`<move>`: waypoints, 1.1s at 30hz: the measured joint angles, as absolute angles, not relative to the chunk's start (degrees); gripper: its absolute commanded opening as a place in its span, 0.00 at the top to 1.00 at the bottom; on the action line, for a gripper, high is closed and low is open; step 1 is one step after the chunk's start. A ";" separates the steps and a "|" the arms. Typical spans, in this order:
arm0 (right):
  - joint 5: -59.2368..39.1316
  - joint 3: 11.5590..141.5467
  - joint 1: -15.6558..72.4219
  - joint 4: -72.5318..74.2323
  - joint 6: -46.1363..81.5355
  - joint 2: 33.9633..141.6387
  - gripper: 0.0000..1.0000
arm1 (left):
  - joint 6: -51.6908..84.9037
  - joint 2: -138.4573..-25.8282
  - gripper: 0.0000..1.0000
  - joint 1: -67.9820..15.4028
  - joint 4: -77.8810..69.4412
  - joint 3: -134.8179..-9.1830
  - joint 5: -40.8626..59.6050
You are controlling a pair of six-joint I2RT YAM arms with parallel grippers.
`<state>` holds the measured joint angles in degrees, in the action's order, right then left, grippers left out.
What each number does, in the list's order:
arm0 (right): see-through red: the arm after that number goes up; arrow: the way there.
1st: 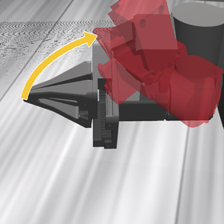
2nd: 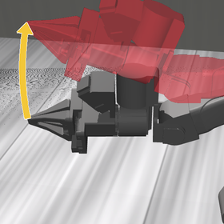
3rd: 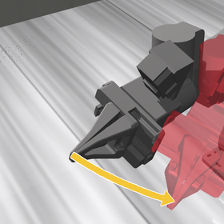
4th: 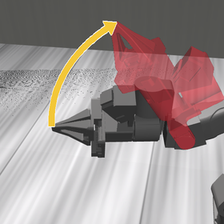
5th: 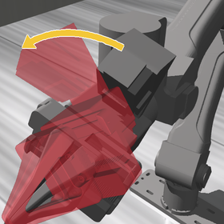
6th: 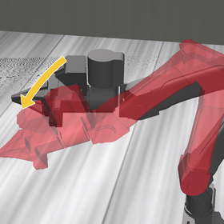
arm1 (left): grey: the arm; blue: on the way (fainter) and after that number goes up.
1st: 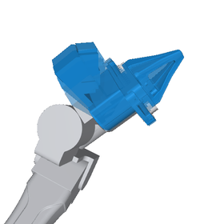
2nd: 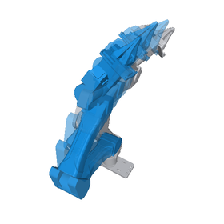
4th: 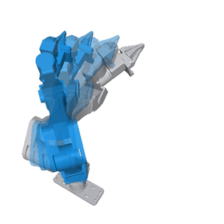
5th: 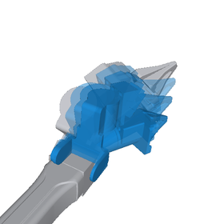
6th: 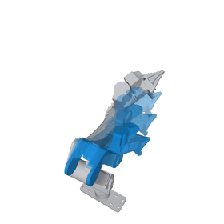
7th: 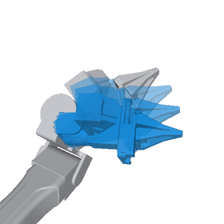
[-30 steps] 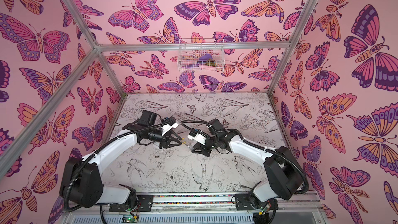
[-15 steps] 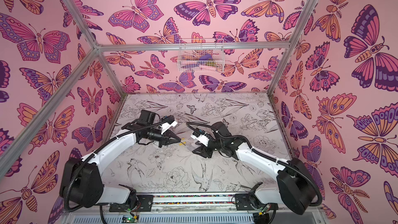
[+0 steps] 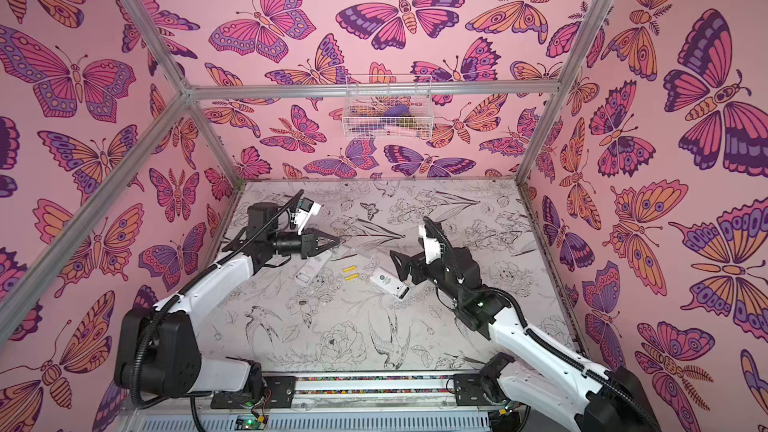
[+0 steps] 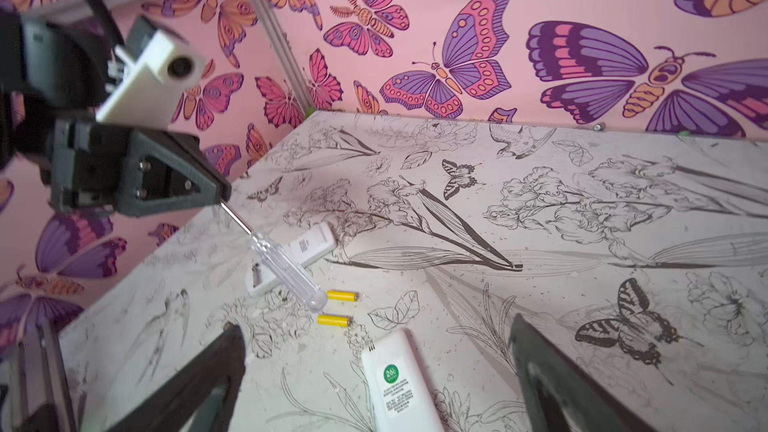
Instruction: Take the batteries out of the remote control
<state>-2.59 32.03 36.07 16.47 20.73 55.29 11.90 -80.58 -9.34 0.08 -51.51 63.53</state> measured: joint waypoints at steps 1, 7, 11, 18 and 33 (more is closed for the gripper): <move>-2.57 31.99 36.01 17.63 23.29 55.96 0.01 | 14.61 -80.58 1.00 -9.28 -3.11 -50.11 63.79; -4.14 31.97 35.97 25.47 37.74 62.41 0.01 | 30.44 -80.58 1.00 -9.39 -17.91 -46.85 63.11; -6.52 31.97 35.90 31.24 45.01 66.61 0.05 | 39.38 -80.60 1.00 -9.47 -24.25 -45.01 61.41; -15.49 32.08 35.75 41.17 51.86 74.61 0.11 | 46.48 -80.73 1.00 -10.92 -28.91 -44.62 60.53; -28.97 34.89 35.66 59.99 57.56 85.91 0.35 | 50.48 -80.73 1.00 -12.25 -32.10 -44.64 62.13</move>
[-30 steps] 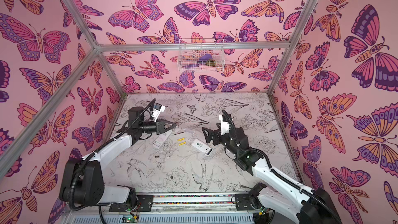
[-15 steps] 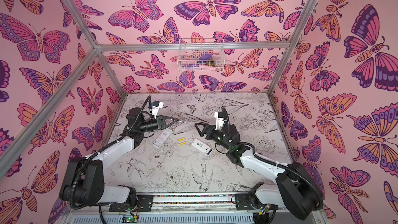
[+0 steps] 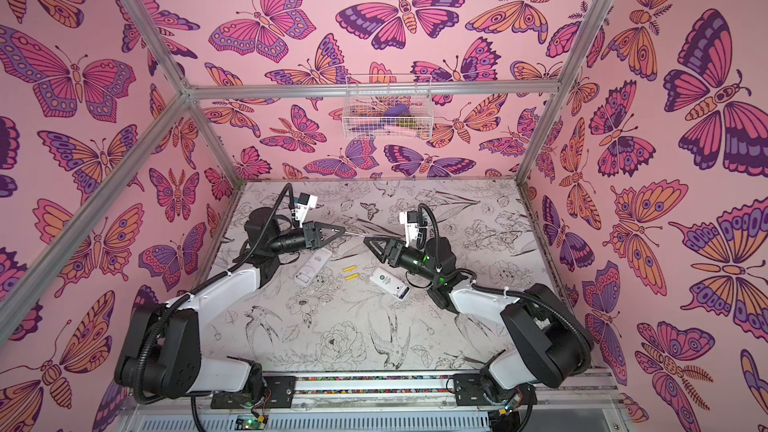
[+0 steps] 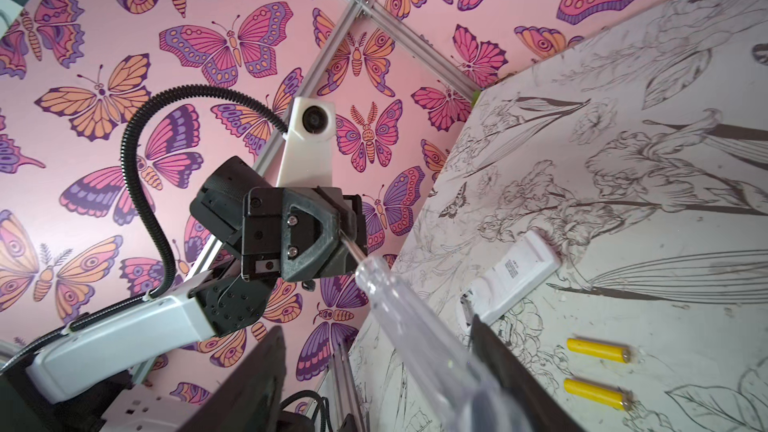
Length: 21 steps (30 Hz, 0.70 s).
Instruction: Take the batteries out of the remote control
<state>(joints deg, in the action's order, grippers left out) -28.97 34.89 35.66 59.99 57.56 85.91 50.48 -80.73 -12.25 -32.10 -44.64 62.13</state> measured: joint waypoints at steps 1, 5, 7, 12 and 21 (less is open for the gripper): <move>-29.78 35.29 35.66 60.97 57.84 86.70 0.37 | 50.48 -80.73 1.00 -12.36 -32.21 -44.64 62.43; -32.10 36.95 35.66 64.38 59.24 89.27 0.43 | 50.98 -80.73 1.00 -12.69 -33.39 -44.64 63.37; -32.93 37.78 35.64 65.41 59.96 90.43 0.46 | 51.51 -80.73 1.00 -12.73 -33.85 -44.64 63.77; -34.57 39.42 35.64 66.32 60.42 92.01 0.68 | 51.57 -80.73 1.00 -12.78 -34.92 -44.64 64.29; -37.47 39.46 34.79 69.19 61.56 92.62 1.00 | 50.87 -80.90 0.75 -12.58 -35.14 -44.58 64.95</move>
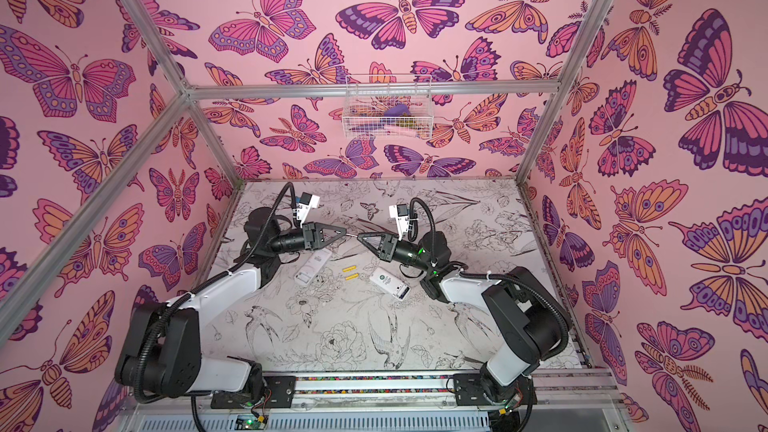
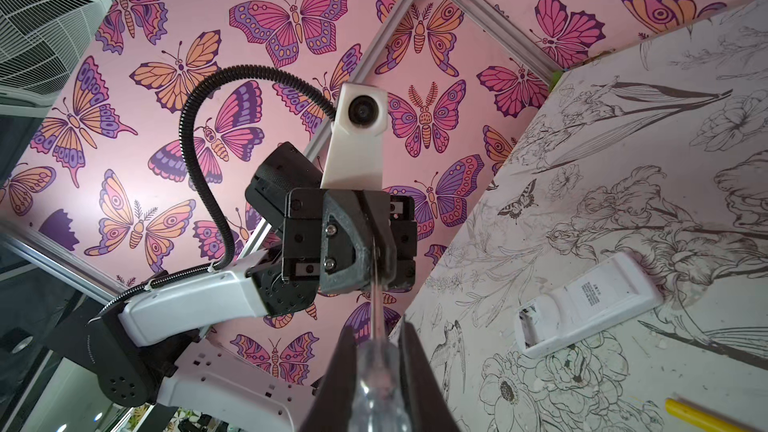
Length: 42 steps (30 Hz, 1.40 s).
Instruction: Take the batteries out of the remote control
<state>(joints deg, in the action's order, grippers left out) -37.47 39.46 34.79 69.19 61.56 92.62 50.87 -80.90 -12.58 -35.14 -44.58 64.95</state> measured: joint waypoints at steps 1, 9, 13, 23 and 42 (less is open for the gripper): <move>-37.26 39.09 34.59 69.19 61.58 92.51 1.00 | 50.26 -80.90 0.69 -12.64 -34.76 -44.60 64.75; -33.39 31.07 27.64 55.75 58.83 79.75 1.00 | 33.19 -81.43 0.38 -12.23 -19.59 -50.43 63.55; -27.66 31.14 26.33 35.97 52.05 64.77 1.00 | 19.88 -83.29 0.26 -12.27 -9.32 -56.49 62.52; -13.67 32.97 26.22 -2.52 44.47 43.53 1.00 | -18.81 -90.98 0.11 -13.50 13.10 -66.96 57.49; -12.08 33.63 26.24 -23.59 49.95 48.23 1.00 | -60.23 -103.04 0.06 -26.06 27.77 -72.27 51.81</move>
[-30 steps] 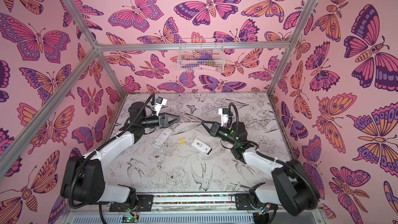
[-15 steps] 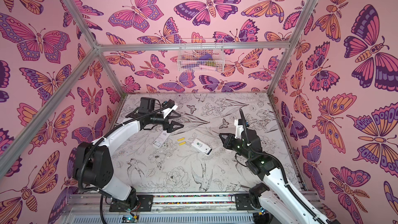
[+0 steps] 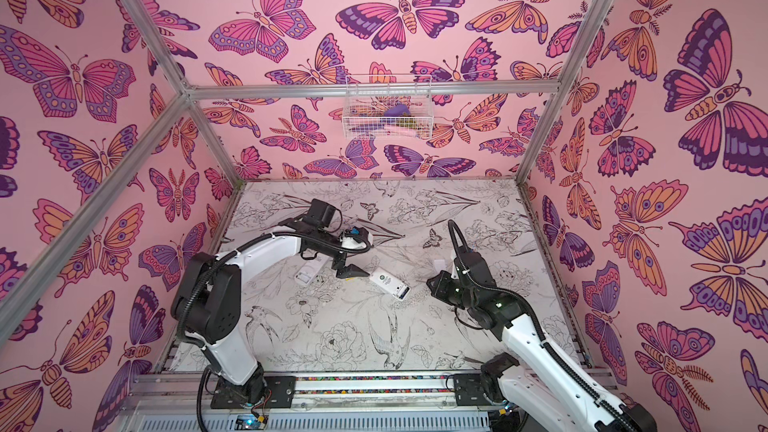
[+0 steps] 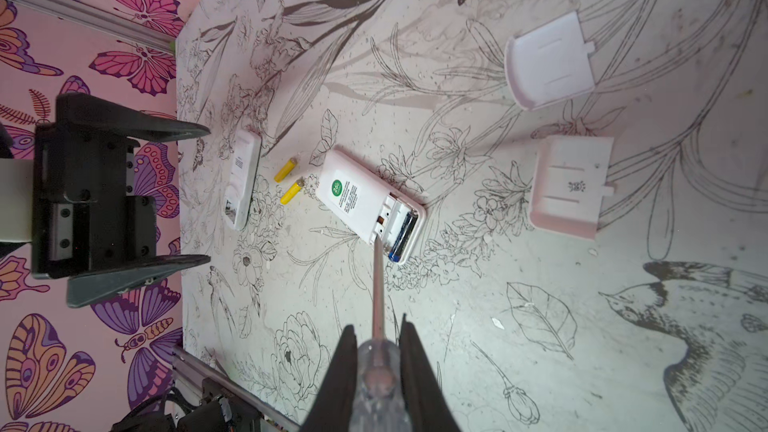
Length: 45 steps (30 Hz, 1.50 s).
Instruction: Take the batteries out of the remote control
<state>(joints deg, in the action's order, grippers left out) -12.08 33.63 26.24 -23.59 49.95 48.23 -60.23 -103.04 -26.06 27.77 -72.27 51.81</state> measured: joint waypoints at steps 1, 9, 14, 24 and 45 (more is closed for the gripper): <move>-12.27 33.32 26.24 -23.40 50.57 48.38 1.00 | -61.32 -103.92 0.06 -26.85 28.42 -72.88 51.29; -13.80 31.14 27.64 -22.98 53.30 52.23 1.00 | -68.62 -109.97 0.06 -30.98 33.52 -77.10 47.29; -14.35 30.68 28.67 -21.63 54.35 54.83 1.00 | -70.96 -114.30 0.07 -32.93 35.42 -80.01 44.47; -14.57 30.68 29.02 -19.88 55.68 57.39 1.00 | -74.08 -120.42 0.10 -35.68 36.27 -83.55 40.82; -13.54 31.24 30.46 -17.69 55.48 64.51 1.00 | -72.27 -116.27 0.20 -37.01 36.16 -76.25 34.30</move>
<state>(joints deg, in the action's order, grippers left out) -13.54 31.24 30.46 -17.69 55.48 64.51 -72.27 -116.27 -37.01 36.16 -76.25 34.30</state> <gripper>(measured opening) 0.170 0.801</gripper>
